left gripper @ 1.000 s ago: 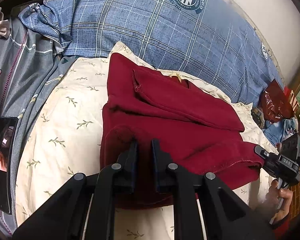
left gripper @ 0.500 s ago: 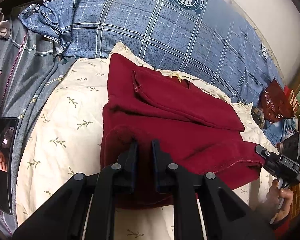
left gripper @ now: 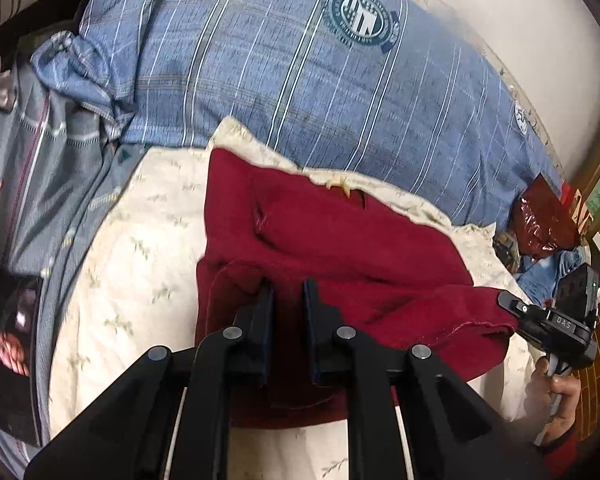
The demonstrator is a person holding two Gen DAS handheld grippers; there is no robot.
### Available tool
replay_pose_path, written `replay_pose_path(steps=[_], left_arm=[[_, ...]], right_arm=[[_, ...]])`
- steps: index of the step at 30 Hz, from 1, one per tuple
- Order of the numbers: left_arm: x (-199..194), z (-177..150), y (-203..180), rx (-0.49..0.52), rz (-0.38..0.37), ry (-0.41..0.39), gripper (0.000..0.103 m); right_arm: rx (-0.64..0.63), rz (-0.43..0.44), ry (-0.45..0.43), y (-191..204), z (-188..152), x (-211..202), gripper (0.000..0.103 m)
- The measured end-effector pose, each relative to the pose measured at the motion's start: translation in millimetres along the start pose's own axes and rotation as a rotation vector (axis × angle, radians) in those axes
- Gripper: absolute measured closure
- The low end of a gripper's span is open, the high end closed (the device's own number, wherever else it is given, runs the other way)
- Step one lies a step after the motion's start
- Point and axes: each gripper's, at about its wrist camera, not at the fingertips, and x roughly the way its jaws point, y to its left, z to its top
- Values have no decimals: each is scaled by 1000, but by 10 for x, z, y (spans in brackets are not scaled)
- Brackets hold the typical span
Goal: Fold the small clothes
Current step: 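Hold the folded sweater edge with both grippers and press it flat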
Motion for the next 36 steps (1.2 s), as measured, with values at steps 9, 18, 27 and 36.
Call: replay_pose_path(steps=[9, 18, 27, 36], left_arm=[[296, 445, -2, -16, 15, 7, 92], [679, 716, -42, -6, 40, 29, 92], [1086, 869, 74, -33, 57, 68, 92], [1271, 903, 176, -49, 67, 87, 92]], right_arm=[[-37, -11, -44, 82, 523, 201, 89], [9, -45, -36, -129, 823, 494, 89], [47, -80, 7, -348, 1010, 880, 89], [58, -97, 17, -455, 1123, 1122, 89]])
